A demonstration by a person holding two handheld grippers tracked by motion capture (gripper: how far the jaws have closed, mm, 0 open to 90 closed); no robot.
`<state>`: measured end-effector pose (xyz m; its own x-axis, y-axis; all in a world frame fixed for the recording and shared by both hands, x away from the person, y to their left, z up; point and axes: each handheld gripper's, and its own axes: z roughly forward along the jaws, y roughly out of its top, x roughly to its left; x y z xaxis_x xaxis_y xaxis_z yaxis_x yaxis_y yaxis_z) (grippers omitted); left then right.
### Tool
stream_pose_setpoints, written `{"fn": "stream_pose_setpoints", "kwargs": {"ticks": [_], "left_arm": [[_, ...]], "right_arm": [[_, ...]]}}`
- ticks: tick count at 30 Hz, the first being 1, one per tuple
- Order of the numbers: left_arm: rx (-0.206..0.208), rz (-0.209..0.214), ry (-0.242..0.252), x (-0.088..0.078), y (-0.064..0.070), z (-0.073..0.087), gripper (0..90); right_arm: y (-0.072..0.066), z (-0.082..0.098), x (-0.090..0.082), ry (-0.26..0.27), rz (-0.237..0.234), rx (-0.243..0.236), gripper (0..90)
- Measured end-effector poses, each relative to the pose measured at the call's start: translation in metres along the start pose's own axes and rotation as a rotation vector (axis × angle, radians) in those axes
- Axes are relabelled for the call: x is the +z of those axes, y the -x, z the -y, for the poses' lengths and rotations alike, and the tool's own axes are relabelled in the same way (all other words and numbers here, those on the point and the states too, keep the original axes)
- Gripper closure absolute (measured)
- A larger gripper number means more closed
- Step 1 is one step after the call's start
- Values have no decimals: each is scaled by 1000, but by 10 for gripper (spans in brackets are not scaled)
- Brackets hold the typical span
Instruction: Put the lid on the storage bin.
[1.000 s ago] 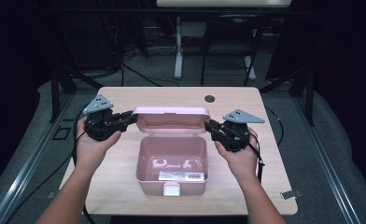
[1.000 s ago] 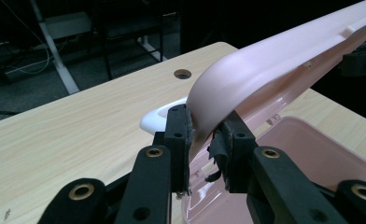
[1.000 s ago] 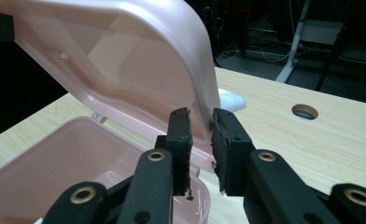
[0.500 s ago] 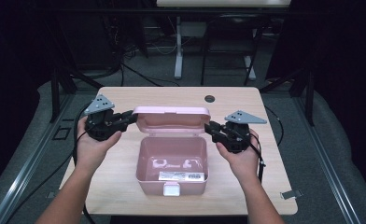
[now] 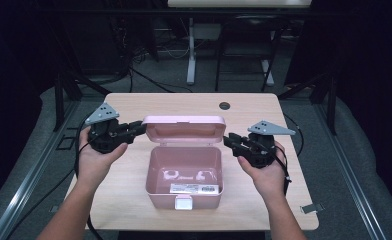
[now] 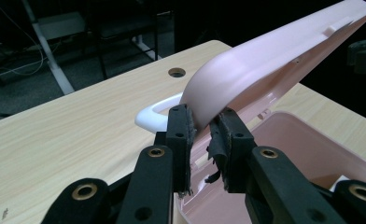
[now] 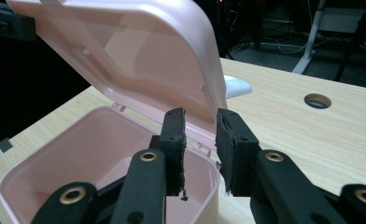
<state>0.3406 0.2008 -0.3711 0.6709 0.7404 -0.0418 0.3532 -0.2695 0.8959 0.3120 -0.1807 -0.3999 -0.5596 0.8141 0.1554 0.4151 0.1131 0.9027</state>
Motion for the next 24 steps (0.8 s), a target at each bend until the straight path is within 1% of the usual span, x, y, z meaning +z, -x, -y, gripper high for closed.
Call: {"fn": "stream_pose_setpoints", "kwargs": {"ticks": [5,8,12,17,20,24], "left_arm": [[-1,3,1,-2,2,2,765],[-3,15,0,-3,3,5,757],[-4,20,-3,-4,3,8,753],[-6,30,-6,-6,4,12,753],[-16,37,-3,-8,5,13,754],[-10,39,-4,-10,7,14,755]], "right_arm": [[3,-1,-7,13,11,5,721],[6,0,-9,20,26,12,714],[9,1,-8,18,30,31,712],[8,1,-7,17,26,29,706],[7,1,-7,18,23,30,704],[7,1,-8,24,20,32,702]]}}
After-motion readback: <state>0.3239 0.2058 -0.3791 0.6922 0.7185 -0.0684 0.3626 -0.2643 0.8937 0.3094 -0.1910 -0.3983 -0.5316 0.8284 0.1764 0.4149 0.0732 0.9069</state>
